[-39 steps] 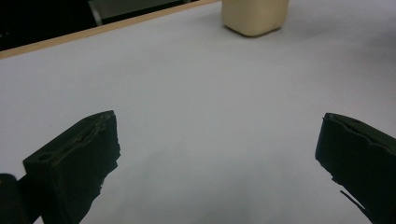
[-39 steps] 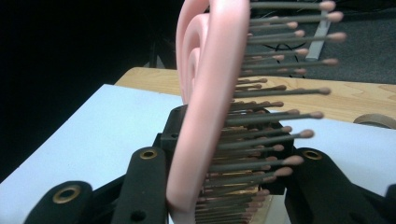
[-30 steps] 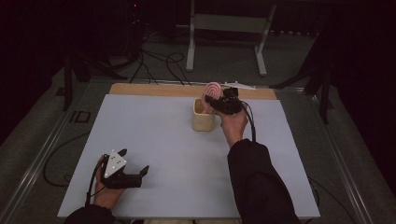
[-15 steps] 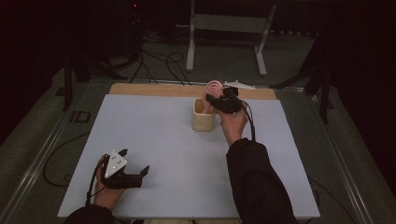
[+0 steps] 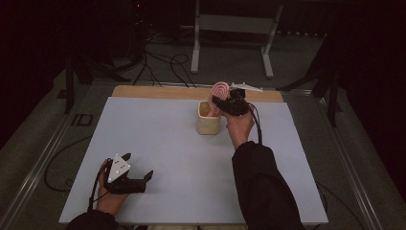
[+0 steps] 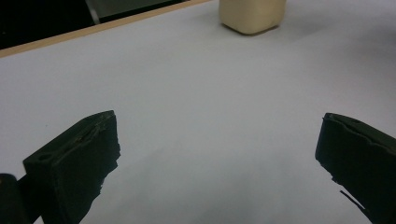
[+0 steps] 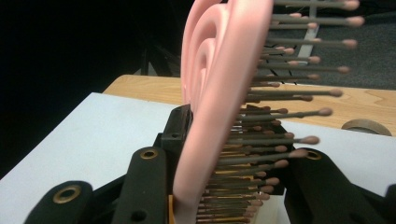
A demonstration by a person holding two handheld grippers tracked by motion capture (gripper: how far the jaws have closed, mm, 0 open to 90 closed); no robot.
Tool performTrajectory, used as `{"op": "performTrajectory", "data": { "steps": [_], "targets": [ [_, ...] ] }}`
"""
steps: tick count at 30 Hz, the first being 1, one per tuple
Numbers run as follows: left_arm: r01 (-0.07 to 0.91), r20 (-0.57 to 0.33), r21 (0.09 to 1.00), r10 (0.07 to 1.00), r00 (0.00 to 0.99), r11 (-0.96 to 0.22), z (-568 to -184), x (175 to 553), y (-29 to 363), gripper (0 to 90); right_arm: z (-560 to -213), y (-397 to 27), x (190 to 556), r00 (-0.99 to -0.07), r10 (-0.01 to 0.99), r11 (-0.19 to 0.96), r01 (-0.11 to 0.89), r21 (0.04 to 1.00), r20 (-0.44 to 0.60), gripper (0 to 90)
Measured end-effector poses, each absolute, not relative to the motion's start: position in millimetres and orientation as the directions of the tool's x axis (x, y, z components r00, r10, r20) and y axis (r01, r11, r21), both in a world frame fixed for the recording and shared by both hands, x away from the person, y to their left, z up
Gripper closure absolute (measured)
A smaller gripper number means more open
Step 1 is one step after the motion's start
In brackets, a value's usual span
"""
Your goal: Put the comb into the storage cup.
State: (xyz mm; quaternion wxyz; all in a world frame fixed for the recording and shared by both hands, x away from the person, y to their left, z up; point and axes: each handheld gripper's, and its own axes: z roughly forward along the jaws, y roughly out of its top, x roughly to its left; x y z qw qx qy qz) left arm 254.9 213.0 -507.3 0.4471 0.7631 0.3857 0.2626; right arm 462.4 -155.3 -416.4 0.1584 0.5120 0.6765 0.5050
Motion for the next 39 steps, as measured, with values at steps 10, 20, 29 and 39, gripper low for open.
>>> {"op": "performTrajectory", "data": {
  "steps": [10,20,29,39],
  "targets": [
    [0.353,0.056,0.885,0.823,0.565,-0.303,-507,255,213,0.3,-418,-156,468,-0.409,0.856,-0.053,0.539,0.841,0.316,62.2],
    [0.353,0.057,0.885,0.823,0.565,-0.304,-507,254,213,0.3,-421,-157,472,-0.403,0.869,-0.031,0.536,0.844,0.287,60.8],
    [0.353,0.057,0.885,0.823,0.566,-0.304,-507,254,213,0.3,-421,-158,474,-0.392,0.873,-0.040,0.533,0.845,0.289,55.5],
    [0.353,0.057,0.885,0.822,0.566,-0.304,-507,254,212,0.3,-421,-160,474,-0.392,0.878,-0.027,0.533,0.846,0.275,47.7]
  ]
}}
